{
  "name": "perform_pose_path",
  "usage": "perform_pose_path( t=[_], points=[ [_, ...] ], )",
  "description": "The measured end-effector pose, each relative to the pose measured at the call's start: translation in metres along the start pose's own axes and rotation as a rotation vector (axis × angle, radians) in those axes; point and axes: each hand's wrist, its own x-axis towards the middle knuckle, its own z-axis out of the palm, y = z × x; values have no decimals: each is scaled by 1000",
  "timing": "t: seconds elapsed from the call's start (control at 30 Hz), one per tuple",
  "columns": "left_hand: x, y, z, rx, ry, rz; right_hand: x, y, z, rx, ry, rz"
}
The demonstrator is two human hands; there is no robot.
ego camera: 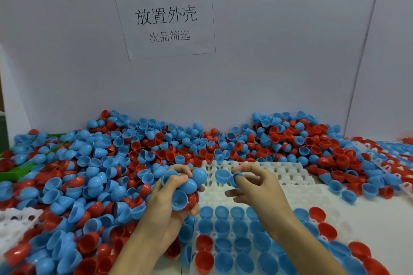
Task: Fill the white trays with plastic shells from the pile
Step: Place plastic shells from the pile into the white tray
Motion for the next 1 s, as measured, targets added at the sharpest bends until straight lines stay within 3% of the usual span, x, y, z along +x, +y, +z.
perform_pose_path(
  t=[0.1,0.3,0.43,0.6,1.0],
  points=[
    [1,-2,1,23,17,-5,1,2,-4,-80,-10,1],
    [0,-8,9,43,32,-27,-1,8,0,-18,-51,-1],
    [0,-7,8,44,43,-28,-5,5,-3,8,-243,51],
    [-1,-7,9,66,22,-25,-13,-4,2,-148,-450,-1],
    [-1,-2,6,-14,144,-44,-11,-5,-2,-170,-291,-95]
  ],
)
